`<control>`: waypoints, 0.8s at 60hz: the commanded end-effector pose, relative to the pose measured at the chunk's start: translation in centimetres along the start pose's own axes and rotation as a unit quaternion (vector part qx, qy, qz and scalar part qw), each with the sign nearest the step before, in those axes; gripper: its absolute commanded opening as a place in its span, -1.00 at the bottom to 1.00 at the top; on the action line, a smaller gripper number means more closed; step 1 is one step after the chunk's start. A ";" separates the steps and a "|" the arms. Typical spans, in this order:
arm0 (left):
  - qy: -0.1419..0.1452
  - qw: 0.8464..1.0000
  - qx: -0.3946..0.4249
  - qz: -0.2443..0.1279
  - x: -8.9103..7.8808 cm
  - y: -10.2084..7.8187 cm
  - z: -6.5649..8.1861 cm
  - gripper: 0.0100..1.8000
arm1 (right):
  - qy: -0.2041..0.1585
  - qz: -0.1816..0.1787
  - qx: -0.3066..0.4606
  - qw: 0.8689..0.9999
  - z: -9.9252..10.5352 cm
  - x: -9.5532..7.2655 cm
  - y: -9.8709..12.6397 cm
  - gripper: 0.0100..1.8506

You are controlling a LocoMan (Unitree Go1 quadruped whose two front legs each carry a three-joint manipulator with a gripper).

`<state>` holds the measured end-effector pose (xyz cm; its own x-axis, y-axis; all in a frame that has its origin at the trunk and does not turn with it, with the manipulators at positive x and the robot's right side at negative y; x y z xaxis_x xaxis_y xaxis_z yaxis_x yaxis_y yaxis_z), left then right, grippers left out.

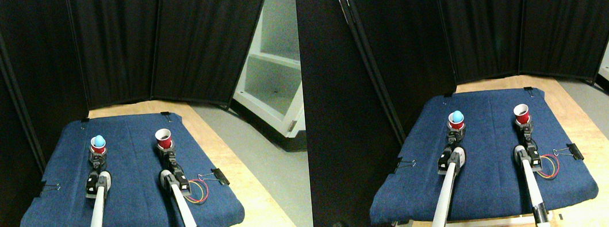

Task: Pour (bimanual)

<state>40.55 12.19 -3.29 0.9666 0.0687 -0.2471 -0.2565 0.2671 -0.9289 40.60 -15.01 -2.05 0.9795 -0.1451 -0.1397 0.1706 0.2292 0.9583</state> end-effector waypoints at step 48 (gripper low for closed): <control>-0.036 0.999 0.000 0.032 0.0 3.1 -0.2 -0.64 | -0.039 -0.030 0.078 0.996 0.0 -0.3 -2.6 -0.65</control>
<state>40.32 12.46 -4.36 0.9694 0.1101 -0.2193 -0.2394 0.2279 -0.9438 40.31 -15.59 -3.41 0.9609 -0.2330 -0.1499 0.1621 0.0337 0.9862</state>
